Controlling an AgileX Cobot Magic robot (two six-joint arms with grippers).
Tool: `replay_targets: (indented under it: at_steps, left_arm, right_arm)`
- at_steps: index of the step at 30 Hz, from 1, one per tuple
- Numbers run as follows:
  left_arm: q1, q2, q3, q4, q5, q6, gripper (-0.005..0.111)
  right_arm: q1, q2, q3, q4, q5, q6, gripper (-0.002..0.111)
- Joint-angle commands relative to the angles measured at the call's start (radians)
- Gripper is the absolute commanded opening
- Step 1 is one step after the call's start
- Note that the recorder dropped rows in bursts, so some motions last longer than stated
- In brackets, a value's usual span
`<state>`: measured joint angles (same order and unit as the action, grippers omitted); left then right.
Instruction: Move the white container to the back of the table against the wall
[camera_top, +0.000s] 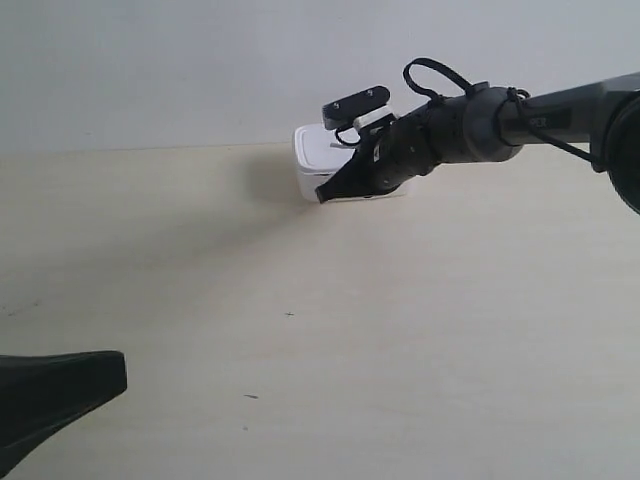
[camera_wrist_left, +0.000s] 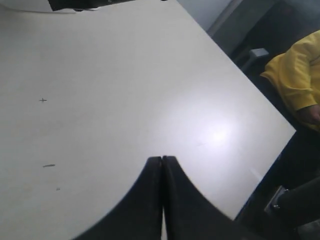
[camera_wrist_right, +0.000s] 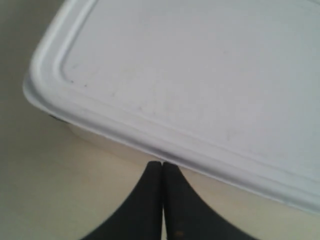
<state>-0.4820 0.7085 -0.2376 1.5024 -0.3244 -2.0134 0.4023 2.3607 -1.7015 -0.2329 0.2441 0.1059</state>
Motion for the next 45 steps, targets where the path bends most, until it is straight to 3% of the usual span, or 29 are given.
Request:
replay_targets:
  at_steps: [1, 8, 17, 23, 45]
  left_arm:
    - [-0.008, -0.113, 0.052, 0.012, -0.063, -0.055, 0.000]
    - [-0.008, -0.180, 0.065, 0.057, -0.190, -0.111, 0.000]
    - [-0.008, -0.185, 0.065, 0.080, -0.174, -0.111, 0.000]
    - [-0.008, -0.186, 0.065, 0.089, -0.042, -0.109, 0.000]
    - [-0.008, -0.186, 0.065, 0.095, -0.040, -0.079, 0.000]
  right_arm:
    - [-0.003, 0.016, -0.012, -0.010, -0.052, -0.185, 0.000]
    - [-0.003, 0.016, -0.012, -0.012, -0.104, -0.427, 0.000]
    - [-0.003, 0.032, -0.012, -0.012, -0.135, -0.570, 0.000]
    - [-0.019, 0.069, -0.022, -0.012, -0.194, -0.604, 0.000]
    - [-0.045, 0.165, -0.189, -0.009, -0.105, -0.599, 0.000]
